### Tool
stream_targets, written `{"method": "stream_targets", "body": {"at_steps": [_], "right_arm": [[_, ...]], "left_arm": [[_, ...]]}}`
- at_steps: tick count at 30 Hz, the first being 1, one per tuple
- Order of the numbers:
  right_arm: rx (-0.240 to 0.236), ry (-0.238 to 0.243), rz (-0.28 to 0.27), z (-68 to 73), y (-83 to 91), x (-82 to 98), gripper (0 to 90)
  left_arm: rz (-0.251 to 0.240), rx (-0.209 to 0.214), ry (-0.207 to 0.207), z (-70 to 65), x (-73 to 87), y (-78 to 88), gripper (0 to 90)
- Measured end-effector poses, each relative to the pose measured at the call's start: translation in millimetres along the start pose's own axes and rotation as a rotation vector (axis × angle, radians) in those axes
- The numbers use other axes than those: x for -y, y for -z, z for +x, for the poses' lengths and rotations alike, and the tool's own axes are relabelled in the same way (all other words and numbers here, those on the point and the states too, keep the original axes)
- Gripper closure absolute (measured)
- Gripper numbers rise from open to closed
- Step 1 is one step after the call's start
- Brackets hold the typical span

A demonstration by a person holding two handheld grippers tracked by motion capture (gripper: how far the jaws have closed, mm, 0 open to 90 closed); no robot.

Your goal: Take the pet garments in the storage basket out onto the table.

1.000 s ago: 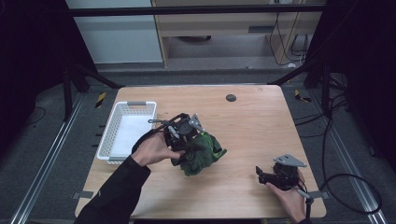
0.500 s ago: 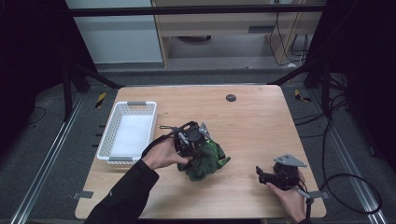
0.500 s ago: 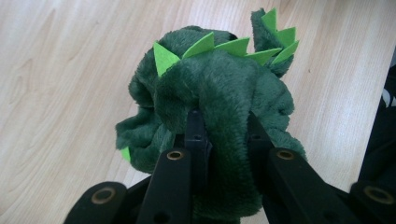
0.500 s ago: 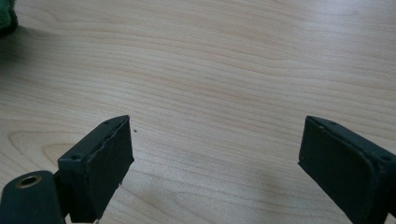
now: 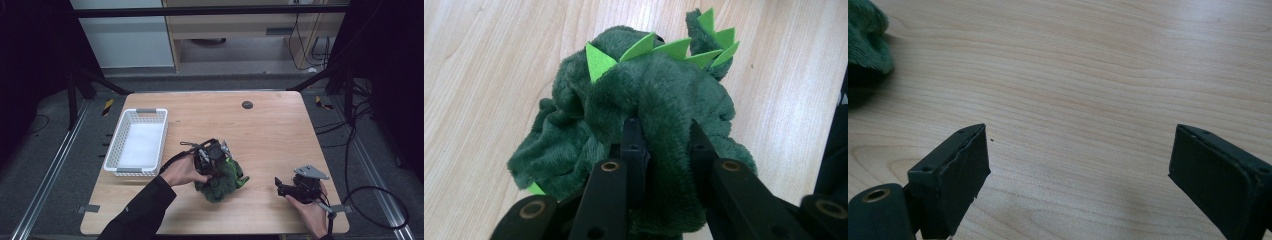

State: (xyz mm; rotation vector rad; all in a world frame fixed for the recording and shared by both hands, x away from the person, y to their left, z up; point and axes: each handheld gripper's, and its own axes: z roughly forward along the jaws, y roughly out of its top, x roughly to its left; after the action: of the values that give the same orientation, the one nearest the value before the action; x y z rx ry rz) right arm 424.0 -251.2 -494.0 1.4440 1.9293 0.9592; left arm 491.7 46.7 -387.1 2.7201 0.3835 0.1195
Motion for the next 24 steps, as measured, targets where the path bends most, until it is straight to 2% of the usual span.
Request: {"method": "stream_targets", "body": {"at_steps": [6, 13, 20, 24], "right_arm": [[0.001, -0.002, -0.001, 0.0, 0.3, -0.1, 9.0], [0.005, -0.002, -0.004, -0.3, 0.4, -0.2, 8.6], [0.005, -0.005, -0.009, -0.3, 0.8, -0.3, 8.5], [0.012, -0.002, -0.018, -0.9, 1.2, -0.6, 8.5]], "left_arm": [[0.017, 0.014, -0.004, -1.5, 0.2, -9.4, 74.4], [0.030, 0.030, -0.006, -3.5, 1.1, -17.7, 68.9], [0.024, 0.028, -0.007, -5.3, 1.6, -16.6, 62.5], [0.005, 0.024, -0.009, -7.4, 2.3, -13.3, 58.8]]}}
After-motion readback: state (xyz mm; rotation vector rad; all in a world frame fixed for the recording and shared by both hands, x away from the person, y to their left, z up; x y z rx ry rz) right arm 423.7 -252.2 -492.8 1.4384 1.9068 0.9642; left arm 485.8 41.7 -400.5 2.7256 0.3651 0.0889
